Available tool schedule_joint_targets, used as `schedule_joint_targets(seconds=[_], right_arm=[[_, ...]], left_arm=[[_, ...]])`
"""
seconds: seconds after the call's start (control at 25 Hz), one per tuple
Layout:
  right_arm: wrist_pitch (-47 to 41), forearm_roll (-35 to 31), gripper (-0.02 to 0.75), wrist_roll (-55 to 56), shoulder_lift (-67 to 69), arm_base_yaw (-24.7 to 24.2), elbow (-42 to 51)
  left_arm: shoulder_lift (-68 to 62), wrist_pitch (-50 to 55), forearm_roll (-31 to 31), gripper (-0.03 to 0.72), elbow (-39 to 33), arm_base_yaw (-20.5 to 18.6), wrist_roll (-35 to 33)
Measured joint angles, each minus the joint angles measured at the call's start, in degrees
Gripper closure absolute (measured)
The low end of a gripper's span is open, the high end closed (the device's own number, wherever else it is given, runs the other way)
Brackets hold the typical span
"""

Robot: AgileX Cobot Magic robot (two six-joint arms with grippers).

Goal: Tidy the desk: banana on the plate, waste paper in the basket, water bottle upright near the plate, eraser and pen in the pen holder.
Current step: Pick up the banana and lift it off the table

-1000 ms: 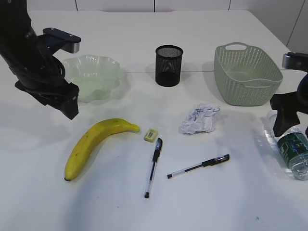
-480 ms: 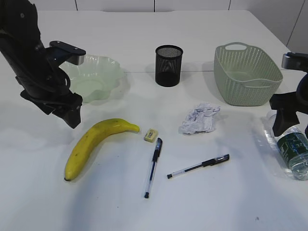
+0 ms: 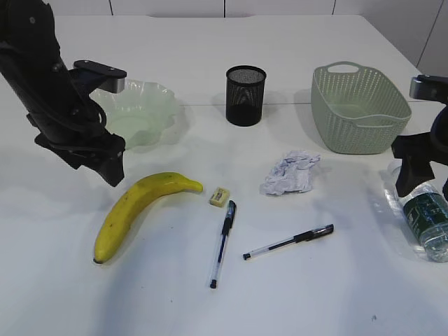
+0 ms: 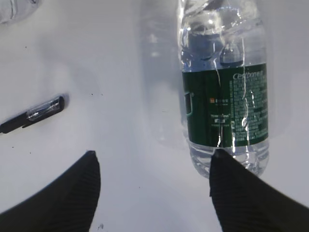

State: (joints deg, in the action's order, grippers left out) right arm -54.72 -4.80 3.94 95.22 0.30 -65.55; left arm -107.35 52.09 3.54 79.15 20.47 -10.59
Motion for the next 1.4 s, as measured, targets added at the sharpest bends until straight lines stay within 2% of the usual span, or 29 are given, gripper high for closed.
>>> schedule_joint_targets(seconds=[0.24, 0.88, 1.4], right_arm=[[0.5, 0.0, 0.21, 0.0, 0.0, 0.0, 0.0], [1.1, 0.0, 0.21, 0.0, 0.1, 0.0, 0.0], [1.2, 0.0, 0.21, 0.0, 0.1, 0.0, 0.0]], left_arm=[[0.0, 0.0, 1.9, 0.096, 0.0, 0.2, -0.4], [-4.9, -1.6, 2.2, 0.098, 0.0, 3.3, -1.3], [-7.0, -3.3, 2.3, 0.105, 0.0, 3.3, -1.3]])
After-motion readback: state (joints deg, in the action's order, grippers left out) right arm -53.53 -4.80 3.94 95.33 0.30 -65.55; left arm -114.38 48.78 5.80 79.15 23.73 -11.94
